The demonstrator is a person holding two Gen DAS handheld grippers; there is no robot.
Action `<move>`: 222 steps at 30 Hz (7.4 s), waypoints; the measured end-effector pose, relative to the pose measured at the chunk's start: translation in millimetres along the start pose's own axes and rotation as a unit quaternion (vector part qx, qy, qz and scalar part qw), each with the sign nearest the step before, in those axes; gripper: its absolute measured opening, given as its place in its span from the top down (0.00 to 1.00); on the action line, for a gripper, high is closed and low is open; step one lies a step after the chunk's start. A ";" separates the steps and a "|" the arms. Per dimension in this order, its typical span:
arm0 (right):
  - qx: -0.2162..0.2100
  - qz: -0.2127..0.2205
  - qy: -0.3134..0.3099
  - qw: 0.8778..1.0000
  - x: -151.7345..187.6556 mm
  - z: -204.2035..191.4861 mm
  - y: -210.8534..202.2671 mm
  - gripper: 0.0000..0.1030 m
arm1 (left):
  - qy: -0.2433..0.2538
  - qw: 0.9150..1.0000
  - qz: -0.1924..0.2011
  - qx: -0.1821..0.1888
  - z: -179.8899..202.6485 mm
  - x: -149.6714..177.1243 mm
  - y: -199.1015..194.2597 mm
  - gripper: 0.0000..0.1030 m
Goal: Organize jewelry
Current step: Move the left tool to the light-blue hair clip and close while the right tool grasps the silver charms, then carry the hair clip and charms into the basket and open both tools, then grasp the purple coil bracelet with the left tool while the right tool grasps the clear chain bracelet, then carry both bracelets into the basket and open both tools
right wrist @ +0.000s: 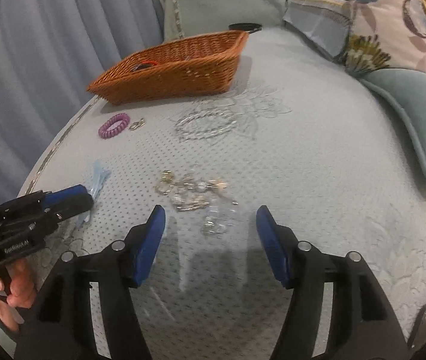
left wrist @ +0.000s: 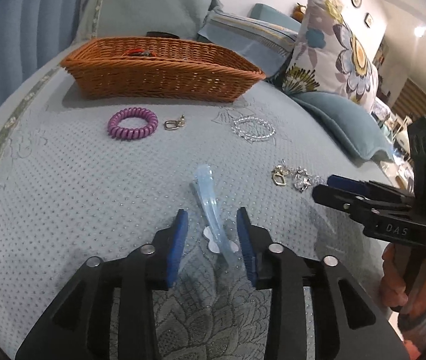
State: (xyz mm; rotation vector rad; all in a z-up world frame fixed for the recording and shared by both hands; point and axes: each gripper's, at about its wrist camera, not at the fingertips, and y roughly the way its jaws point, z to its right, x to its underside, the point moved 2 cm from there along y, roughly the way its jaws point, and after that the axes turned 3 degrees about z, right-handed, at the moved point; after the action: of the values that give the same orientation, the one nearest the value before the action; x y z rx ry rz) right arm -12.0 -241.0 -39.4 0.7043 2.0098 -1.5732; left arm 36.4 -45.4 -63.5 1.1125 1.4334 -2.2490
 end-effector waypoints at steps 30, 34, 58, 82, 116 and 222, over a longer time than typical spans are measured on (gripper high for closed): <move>0.007 0.060 -0.040 0.997 -12.0 -23.5 -27.7 0.93 | 0.028 0.998 0.048 -0.029 17.8 -4.2 -11.9 0.90; -0.014 0.082 -0.036 0.996 -21.1 -24.5 -39.0 0.93 | 0.028 0.997 0.072 -0.016 21.0 -8.5 -24.8 0.90; -0.068 0.223 -0.050 0.971 -201.4 -44.8 -27.1 0.93 | 0.016 0.978 0.207 -0.018 -8.6 -177.4 -44.8 0.90; -0.035 0.075 -0.011 0.996 -210.3 -22.7 116.1 0.61 | -0.035 0.992 0.119 -0.019 -62.1 -183.7 72.1 0.65; 0.014 0.092 -0.022 0.995 -80.6 1.8 30.8 0.53 | -0.111 0.989 0.097 -0.009 -81.7 -68.0 -3.2 0.58; 0.011 0.095 -0.072 0.993 -76.8 -33.6 -23.0 0.94 | -0.033 0.984 0.110 -0.134 -22.7 -58.5 -51.8 0.91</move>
State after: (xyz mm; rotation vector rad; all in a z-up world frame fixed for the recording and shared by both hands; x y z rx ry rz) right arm 28.1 -220.5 35.0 0.7447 1.7686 -1.4919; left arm 57.1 -11.5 7.6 1.0417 1.4544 -1.8619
